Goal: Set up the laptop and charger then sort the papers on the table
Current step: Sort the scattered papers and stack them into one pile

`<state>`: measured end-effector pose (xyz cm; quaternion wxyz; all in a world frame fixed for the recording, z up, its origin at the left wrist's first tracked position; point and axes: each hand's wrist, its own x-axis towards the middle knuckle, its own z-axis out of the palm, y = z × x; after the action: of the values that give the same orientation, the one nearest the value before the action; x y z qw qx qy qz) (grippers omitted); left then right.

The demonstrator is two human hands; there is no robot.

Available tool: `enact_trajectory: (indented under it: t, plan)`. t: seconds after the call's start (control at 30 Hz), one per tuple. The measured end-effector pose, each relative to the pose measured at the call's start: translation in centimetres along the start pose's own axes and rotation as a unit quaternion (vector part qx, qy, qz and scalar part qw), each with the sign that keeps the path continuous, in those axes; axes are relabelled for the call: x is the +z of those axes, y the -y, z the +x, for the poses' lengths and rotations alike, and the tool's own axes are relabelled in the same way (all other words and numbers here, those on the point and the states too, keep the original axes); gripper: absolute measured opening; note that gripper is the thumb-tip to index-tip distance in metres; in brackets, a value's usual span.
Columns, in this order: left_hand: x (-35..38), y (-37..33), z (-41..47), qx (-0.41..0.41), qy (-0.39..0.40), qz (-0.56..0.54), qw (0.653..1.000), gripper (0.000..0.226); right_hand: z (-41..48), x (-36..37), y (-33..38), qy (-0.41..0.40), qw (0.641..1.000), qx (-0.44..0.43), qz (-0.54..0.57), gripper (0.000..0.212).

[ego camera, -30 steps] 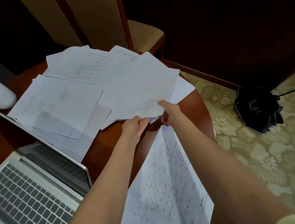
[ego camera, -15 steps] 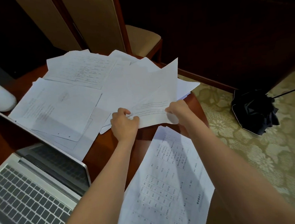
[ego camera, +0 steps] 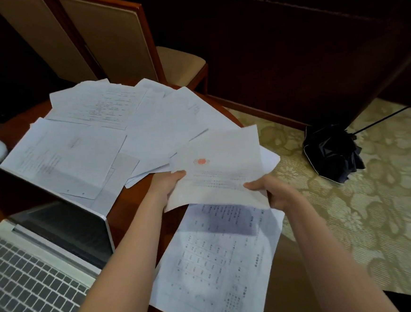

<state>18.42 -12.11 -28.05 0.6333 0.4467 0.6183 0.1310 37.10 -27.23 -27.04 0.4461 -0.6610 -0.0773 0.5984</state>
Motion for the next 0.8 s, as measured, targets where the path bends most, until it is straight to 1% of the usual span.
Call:
enact_trajectory:
  t: [0.07,0.13,0.17,0.2,0.23,0.27,0.33,0.37,0.43,0.47,0.53,0.6,0.67,0.73,0.77,0.8]
  plan:
    - [-0.4,0.5,-0.7,0.011,0.014,0.064,0.998,0.032,-0.8,-0.1,-1.1,0.03,0.999,0.026,0.016,0.021]
    - [-0.9,1.4,-1.5,0.023,0.001,0.131,0.991,0.026,-1.2,0.0,-1.8,0.038,0.995,0.044,0.079,0.011]
    - [-1.1,1.8,-1.8,0.026,-0.005,0.15,0.988,0.02,-1.0,0.0,-2.1,0.024,0.991,0.046,0.126,0.011]
    - [-1.2,2.2,-2.3,0.028,-0.003,0.167,0.986,0.016,-0.5,0.0,-2.4,-0.005,0.983,0.044,0.176,0.016]
    - [-1.3,2.5,-2.7,0.035,-0.005,0.185,0.982,0.019,0.1,0.1,-2.6,-0.039,0.974,0.04,0.22,0.019]
    - [-1.3,2.8,-3.2,0.044,-0.009,0.207,0.977,0.024,0.6,0.2,-2.7,-0.086,0.968,0.034,0.234,0.019]
    - [-1.3,3.4,-3.9,0.062,-0.023,0.221,0.973,0.031,1.5,0.5,-2.7,-0.155,0.968,0.011,0.197,0.01]
    - [-1.4,3.7,-4.1,0.07,-0.029,0.211,0.975,0.031,1.5,0.7,-2.5,-0.174,0.97,-0.011,0.168,0.011]
    - [-1.6,3.8,-4.5,0.088,-0.045,0.177,0.979,0.026,1.3,0.9,-2.1,-0.205,0.97,-0.056,0.114,0.019]
    - [-1.8,3.6,-4.6,0.101,-0.054,0.165,0.98,0.025,0.9,0.8,-1.9,-0.214,0.968,-0.073,0.104,0.023]
    - [-2.0,2.8,-4.7,0.136,-0.071,0.177,0.972,0.026,0.2,0.3,-2.0,-0.224,0.965,-0.089,0.103,0.029]
    - [-1.8,1.5,-5.2,0.181,-0.094,0.21,0.956,0.032,-0.3,-1.1,-2.1,-0.255,0.958,-0.101,0.08,0.028]
    - [-1.1,0.1,-5.9,0.222,-0.099,0.257,0.935,0.029,-1.1,-2.4,-2.1,-0.285,0.95,-0.105,0.069,0.029]
    - [0.2,-1.0,-6.4,0.258,-0.103,0.349,0.895,0.019,-1.8,-3.4,-2.3,-0.279,0.943,-0.115,0.143,0.03]
    - [0.9,-1.4,-6.6,0.271,-0.104,0.386,0.875,0.019,-2.4,-3.8,-2.4,-0.272,0.939,-0.114,0.175,0.028]
    - [1.6,-1.9,-6.8,0.279,-0.104,0.414,0.86,0.022,-2.8,-4.2,-2.7,-0.268,0.937,-0.109,0.196,0.028]
